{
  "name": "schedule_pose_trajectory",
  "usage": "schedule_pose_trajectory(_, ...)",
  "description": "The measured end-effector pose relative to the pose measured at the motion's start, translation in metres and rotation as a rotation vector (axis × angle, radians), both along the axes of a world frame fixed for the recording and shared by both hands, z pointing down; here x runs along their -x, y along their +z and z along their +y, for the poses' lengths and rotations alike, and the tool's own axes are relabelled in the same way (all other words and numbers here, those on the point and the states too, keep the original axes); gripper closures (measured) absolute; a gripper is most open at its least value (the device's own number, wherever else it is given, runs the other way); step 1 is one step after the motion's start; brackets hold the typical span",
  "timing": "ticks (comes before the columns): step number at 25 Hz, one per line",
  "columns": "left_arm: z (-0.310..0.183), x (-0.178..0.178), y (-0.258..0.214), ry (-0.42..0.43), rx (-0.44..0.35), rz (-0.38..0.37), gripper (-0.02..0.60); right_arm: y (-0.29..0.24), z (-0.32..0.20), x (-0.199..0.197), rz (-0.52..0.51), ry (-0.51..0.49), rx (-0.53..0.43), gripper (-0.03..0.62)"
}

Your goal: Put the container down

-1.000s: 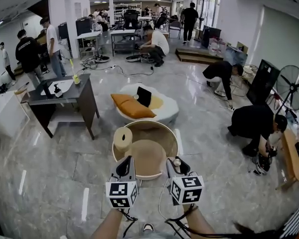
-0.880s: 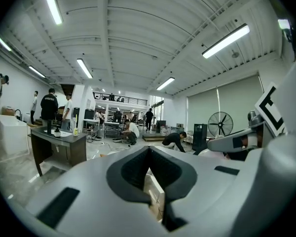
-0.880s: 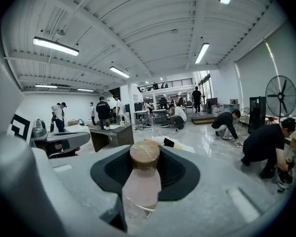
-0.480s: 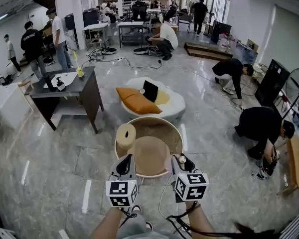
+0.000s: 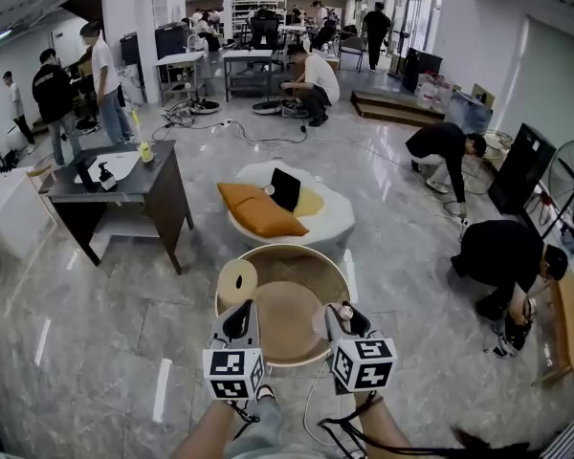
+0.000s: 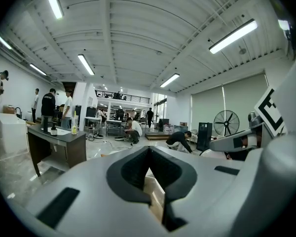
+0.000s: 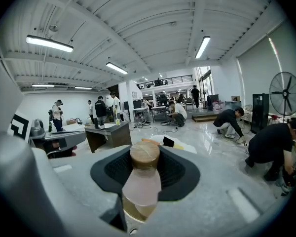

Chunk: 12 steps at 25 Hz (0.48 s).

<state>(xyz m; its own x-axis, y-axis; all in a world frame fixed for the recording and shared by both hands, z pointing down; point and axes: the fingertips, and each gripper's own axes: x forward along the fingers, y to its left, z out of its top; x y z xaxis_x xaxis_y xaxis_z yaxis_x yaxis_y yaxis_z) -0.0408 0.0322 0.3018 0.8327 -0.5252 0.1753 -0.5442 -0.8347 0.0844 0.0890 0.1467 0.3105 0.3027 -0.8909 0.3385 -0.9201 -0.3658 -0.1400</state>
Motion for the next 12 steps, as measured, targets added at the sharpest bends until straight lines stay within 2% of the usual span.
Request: schedule_pose_trajectory(12, -0.113, -0.076, -0.005, 0.018, 0.000, -0.020, 0.586, -0.009, -0.115, -0.062, 0.006, -0.018, -0.006, 0.461)
